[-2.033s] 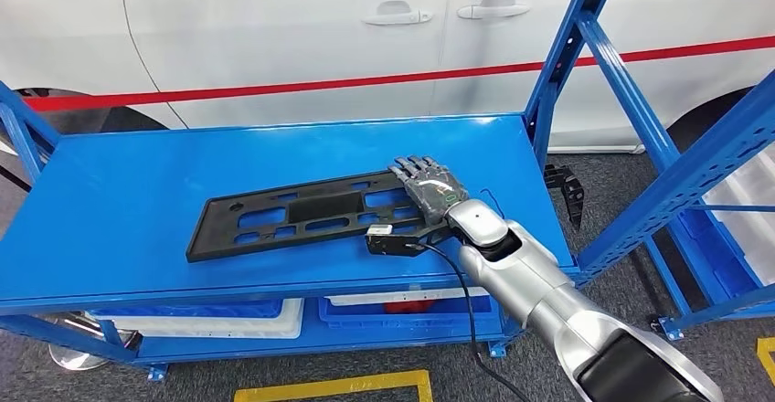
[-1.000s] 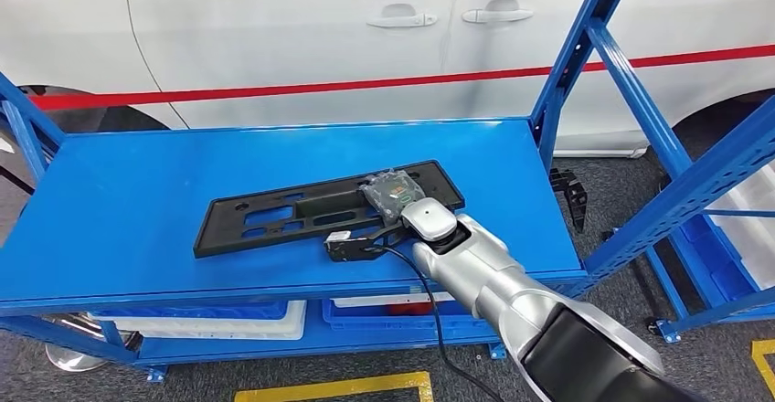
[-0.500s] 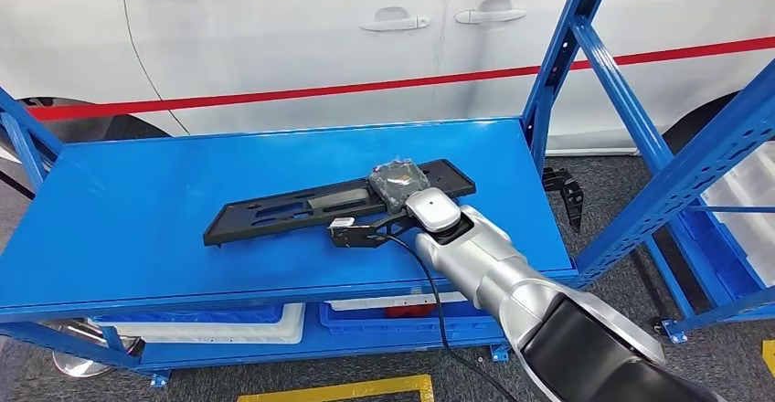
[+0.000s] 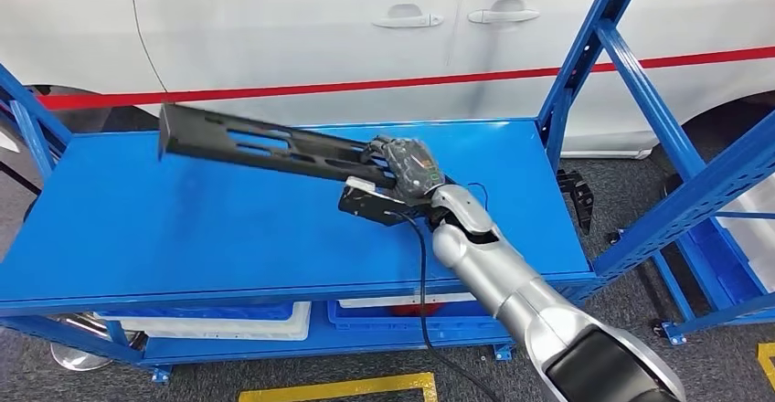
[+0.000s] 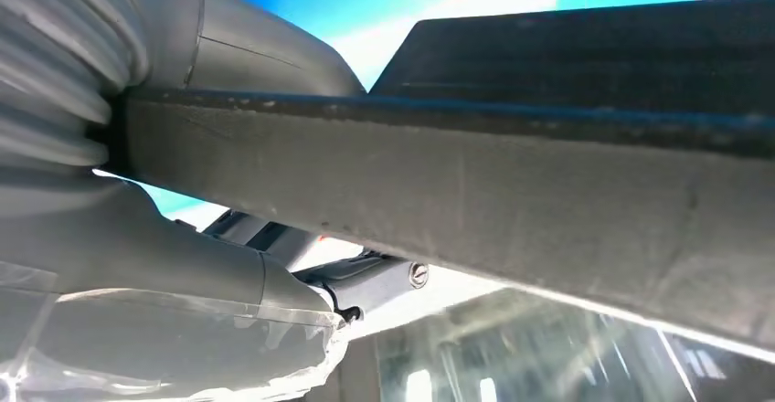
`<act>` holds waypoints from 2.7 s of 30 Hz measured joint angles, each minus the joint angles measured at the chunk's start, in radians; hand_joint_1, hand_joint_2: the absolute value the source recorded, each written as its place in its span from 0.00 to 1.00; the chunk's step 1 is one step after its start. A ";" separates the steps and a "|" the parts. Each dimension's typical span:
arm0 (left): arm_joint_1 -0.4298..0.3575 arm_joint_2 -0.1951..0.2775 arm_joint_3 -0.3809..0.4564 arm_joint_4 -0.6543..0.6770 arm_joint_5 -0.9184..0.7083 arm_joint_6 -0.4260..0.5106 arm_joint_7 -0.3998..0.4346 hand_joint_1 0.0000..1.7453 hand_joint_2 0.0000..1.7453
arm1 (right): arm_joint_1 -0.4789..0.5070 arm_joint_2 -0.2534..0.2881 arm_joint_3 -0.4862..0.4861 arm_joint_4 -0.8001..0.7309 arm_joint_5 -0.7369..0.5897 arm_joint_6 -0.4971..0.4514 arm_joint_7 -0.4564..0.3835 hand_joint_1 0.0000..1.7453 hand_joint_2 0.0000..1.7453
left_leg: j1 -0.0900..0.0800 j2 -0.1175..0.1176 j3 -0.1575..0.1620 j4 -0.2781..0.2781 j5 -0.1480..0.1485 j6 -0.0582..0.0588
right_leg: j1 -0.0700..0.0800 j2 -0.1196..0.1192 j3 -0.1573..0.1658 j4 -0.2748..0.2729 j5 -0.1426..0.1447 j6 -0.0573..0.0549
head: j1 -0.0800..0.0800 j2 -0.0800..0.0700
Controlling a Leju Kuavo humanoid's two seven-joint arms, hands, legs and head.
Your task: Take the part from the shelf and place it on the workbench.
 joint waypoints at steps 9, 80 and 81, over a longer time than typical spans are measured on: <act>0.001 0.007 0.003 0.000 0.000 0.000 0.000 0.00 0.00 | 0.257 -0.042 -0.212 -0.545 -0.702 0.285 -0.165 0.99 1.00 | 0.000 0.004 -0.066 0.156 -0.104 -0.042 | -0.002 -0.003 0.051 -0.104 0.016 -0.038 | -0.003 0.000; -0.014 -0.012 0.026 0.003 0.010 0.070 0.022 0.00 0.00 | 0.570 -0.248 -0.279 -1.025 -0.811 0.458 -0.093 0.99 1.00 | -0.027 0.011 0.131 -0.024 -0.091 -0.001 | 0.007 -0.012 -0.006 -0.086 0.079 -0.026 | -0.006 0.000; -0.016 -0.012 0.026 0.003 0.009 0.071 0.022 0.00 0.00 | 0.572 -0.248 -0.281 -1.026 -0.811 0.459 -0.092 0.99 1.00 | -0.028 0.011 0.130 -0.035 -0.084 0.001 | 0.004 -0.014 -0.006 -0.091 0.089 -0.019 | -0.007 0.000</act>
